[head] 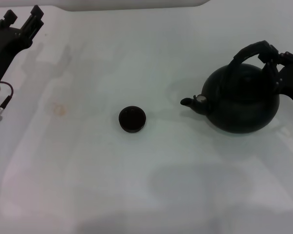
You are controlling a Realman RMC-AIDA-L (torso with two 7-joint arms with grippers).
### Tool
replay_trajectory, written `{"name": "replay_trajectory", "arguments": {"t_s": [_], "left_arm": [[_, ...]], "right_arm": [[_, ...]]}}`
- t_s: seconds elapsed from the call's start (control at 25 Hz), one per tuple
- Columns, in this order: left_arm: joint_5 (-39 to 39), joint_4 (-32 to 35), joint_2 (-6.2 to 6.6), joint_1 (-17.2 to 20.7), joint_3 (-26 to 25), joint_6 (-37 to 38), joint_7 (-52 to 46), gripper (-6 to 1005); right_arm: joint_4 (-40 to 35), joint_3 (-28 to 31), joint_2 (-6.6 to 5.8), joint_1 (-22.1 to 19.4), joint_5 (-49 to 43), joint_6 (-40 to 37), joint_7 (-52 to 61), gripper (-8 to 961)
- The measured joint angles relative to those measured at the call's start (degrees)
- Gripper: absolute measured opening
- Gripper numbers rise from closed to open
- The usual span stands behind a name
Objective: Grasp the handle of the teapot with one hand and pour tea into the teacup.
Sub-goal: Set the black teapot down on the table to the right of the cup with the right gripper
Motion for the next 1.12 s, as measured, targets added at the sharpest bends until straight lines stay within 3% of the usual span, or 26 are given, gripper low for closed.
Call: {"name": "replay_trajectory", "arguments": {"t_s": [1.12], "left_arm": [[-0.09,-1.37,0.0,-0.29,-0.35,0.08,0.0,818]], "right_arm": [[-0.74,-1.08,0.19,-0.05,-0.09,3.0,2.15,178]]}}
